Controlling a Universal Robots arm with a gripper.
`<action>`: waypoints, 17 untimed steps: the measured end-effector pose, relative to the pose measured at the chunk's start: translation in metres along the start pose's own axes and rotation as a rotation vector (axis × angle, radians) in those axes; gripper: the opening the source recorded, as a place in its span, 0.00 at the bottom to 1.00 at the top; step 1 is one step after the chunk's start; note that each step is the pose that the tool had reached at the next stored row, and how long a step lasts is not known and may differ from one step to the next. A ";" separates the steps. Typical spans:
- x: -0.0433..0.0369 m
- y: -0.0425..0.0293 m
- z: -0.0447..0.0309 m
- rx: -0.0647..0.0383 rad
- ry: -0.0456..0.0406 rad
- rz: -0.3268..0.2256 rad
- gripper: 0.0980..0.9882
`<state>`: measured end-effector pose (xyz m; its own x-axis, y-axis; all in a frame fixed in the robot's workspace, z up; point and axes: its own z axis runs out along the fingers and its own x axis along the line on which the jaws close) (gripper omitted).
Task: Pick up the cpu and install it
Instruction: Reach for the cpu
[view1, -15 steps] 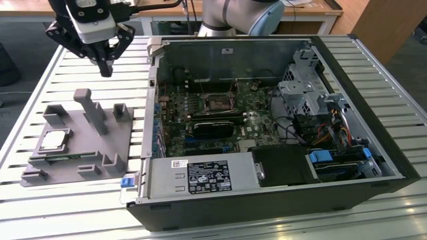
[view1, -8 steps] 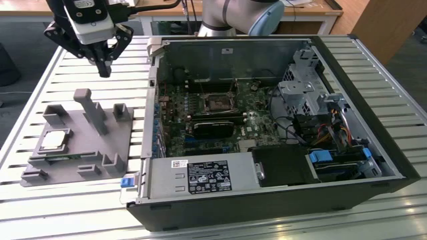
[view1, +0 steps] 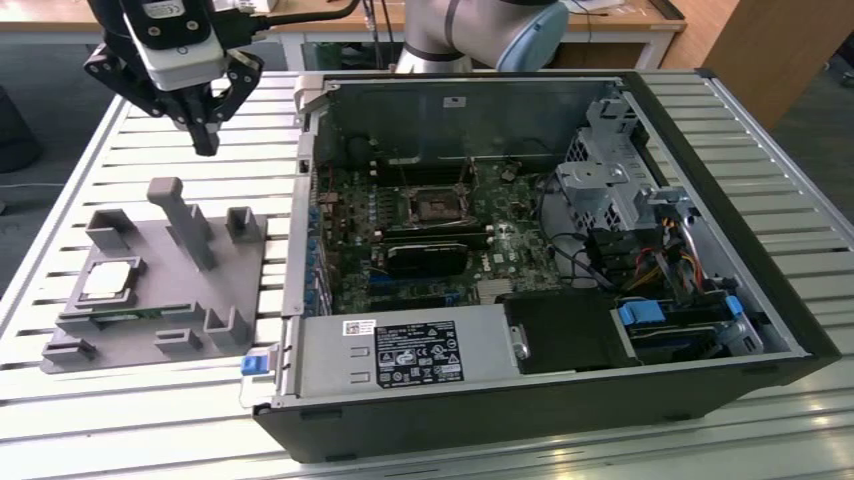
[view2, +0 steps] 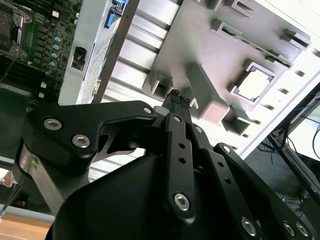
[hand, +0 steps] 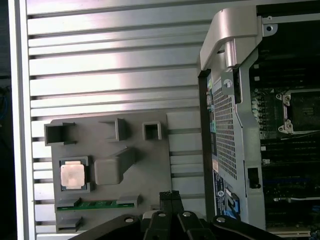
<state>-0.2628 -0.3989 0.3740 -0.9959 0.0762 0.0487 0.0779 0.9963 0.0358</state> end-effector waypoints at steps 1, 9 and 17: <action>0.0003 0.0000 0.0002 0.000 0.0004 0.000 0.01; 0.0032 -0.0003 0.0012 0.000 0.0045 0.000 0.01; 0.0058 -0.0005 0.0024 0.001 0.0088 0.000 0.01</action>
<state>-0.2687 -0.3989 0.3719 -0.9954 0.0762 0.0575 0.0783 0.9963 0.0351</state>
